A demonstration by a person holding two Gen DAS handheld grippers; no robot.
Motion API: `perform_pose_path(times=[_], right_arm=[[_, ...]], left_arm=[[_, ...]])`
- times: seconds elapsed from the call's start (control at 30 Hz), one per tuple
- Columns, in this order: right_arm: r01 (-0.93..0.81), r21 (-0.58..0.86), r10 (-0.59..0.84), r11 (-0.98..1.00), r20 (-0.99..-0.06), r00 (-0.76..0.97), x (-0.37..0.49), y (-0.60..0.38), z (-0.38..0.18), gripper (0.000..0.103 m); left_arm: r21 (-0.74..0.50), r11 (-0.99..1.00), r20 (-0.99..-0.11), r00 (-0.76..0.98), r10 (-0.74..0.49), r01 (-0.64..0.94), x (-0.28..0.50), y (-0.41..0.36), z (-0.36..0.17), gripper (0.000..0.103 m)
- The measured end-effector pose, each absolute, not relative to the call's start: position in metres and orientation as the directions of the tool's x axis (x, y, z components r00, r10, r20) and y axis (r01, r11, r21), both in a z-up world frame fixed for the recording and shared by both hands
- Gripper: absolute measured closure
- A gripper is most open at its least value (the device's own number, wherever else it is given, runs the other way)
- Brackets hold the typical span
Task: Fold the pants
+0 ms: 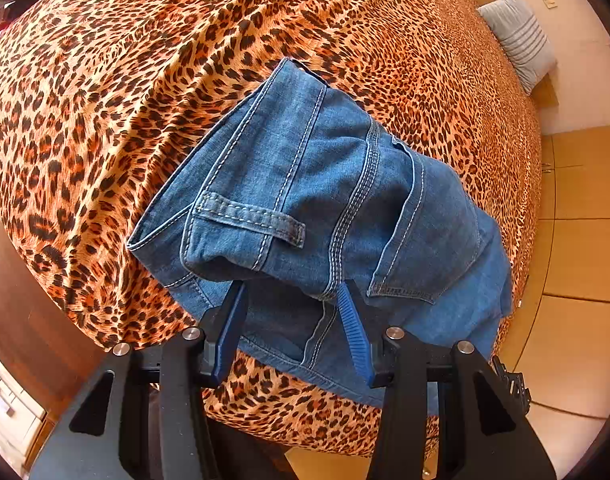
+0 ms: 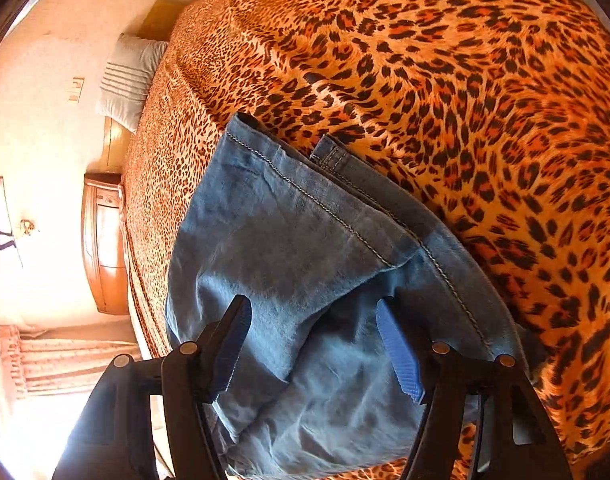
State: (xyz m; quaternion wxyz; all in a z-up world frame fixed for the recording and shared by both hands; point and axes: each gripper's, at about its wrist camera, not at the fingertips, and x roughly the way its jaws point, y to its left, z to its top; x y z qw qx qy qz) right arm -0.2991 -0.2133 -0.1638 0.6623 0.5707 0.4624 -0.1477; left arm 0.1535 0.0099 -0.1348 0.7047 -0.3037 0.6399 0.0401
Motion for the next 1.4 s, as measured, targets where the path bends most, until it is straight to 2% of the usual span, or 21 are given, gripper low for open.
perform_pose_path(times=[0.13, 0.17, 0.2, 0.23, 0.27, 0.4, 0.47, 0.57, 0.7, 0.83, 0.9, 0.93, 0.97, 1.2, 1.23, 1.27, 1.3, 1.33, 1.4], right_arm=[[0.749, 0.628, 0.334, 0.213, -0.767, 0.548, -0.291, -0.218, -0.177, 0.036], [0.747, 0.634, 0.335, 0.202, -0.761, 0.556, -0.287, -0.219, -0.179, 0.042], [0.746, 0.63, 0.328, 0.216, -0.766, 0.553, -0.282, -0.22, -0.177, 0.051], [0.746, 0.619, 0.314, 0.247, -0.779, 0.542, -0.277, -0.221, -0.173, 0.08], [0.731, 0.626, 0.309, 0.272, -0.776, 0.549, -0.272, -0.224, -0.167, 0.098], [0.604, 0.716, 0.321, 0.349, -0.697, 0.641, -0.275, -0.226, -0.116, 0.098], [0.564, 0.719, 0.315, 0.406, -0.689, 0.652, -0.294, -0.223, -0.095, 0.098], [0.593, 0.686, 0.318, 0.422, -0.724, 0.612, -0.344, -0.219, -0.102, 0.098], [0.749, 0.574, 0.31, 0.33, -0.816, 0.489, -0.404, -0.221, -0.164, 0.096], [0.714, 0.659, 0.284, 0.238, -0.75, 0.598, -0.419, -0.23, -0.161, 0.093], [0.666, 0.696, 0.27, 0.27, -0.718, 0.641, -0.408, -0.23, -0.145, 0.084], [0.653, 0.703, 0.278, 0.282, -0.711, 0.646, -0.399, -0.23, -0.14, 0.067], [0.651, 0.702, 0.289, 0.289, -0.712, 0.64, -0.389, -0.228, -0.14, 0.055], [0.683, 0.637, 0.33, 0.357, -0.77, 0.545, -0.338, -0.206, -0.166, 0.055], [0.694, 0.616, 0.322, 0.371, -0.787, 0.526, -0.332, -0.204, -0.169, 0.055], [0.698, 0.602, 0.323, 0.389, -0.798, 0.508, -0.324, -0.202, -0.172, 0.064], [0.694, 0.592, 0.329, 0.41, -0.805, 0.494, -0.316, -0.2, -0.173, 0.078], [0.681, 0.598, 0.335, 0.423, -0.801, 0.496, -0.31, -0.198, -0.169, 0.099], [0.623, 0.664, 0.346, 0.414, -0.748, 0.566, -0.31, -0.193, -0.149, 0.101]], left_arm=[[-0.323, 0.838, -0.946, 0.147, -0.287, -0.441, 0.173, -0.007, -0.15, 0.055], [-0.292, 0.855, -0.956, 0.126, -0.264, -0.429, 0.179, -0.012, -0.154, 0.066], [-0.26, 0.873, -0.966, 0.11, -0.235, -0.413, 0.186, -0.016, -0.155, 0.079], [-0.247, 0.884, -0.969, 0.102, -0.225, -0.396, 0.192, -0.017, -0.153, 0.093], [-0.245, 0.887, -0.969, 0.111, -0.219, -0.391, 0.197, -0.017, -0.147, 0.098], [-0.318, 0.895, -0.939, 0.232, -0.252, -0.315, 0.184, -0.006, -0.099, 0.098], [-0.325, 0.905, -0.932, 0.257, -0.257, -0.273, 0.166, 0.001, -0.088, 0.098], [-0.282, 0.922, -0.954, 0.183, -0.239, -0.266, 0.137, 0.009, -0.118, 0.098], [-0.228, 0.899, -0.966, -0.03, -0.258, -0.373, 0.119, 0.017, -0.191, 0.098], [-0.204, 0.903, -0.975, -0.008, -0.224, -0.379, 0.12, 0.019, -0.183, 0.098], [-0.196, 0.914, -0.979, 0.013, -0.205, -0.356, 0.122, 0.017, -0.174, 0.098], [-0.202, 0.913, -0.978, 0.017, -0.21, -0.354, 0.123, 0.017, -0.171, 0.098], [-0.209, 0.911, -0.976, 0.019, -0.217, -0.356, 0.125, 0.016, -0.169, 0.098], [-0.211, 0.906, -0.974, 0.003, -0.226, -0.368, 0.145, 0.001, -0.176, 0.098], [-0.2, 0.91, -0.977, 0.009, -0.212, -0.363, 0.149, -0.002, -0.177, 0.098], [-0.182, 0.917, -0.982, 0.015, -0.19, -0.355, 0.153, -0.005, -0.175, 0.098], [-0.176, 0.921, -0.984, 0.023, -0.179, -0.348, 0.158, -0.007, -0.171, 0.098], [-0.184, 0.919, -0.983, 0.045, -0.18, -0.349, 0.161, -0.008, -0.164, 0.1], [-0.202, 0.918, -0.979, 0.105, -0.176, -0.343, 0.165, -0.006, -0.144, 0.102]])
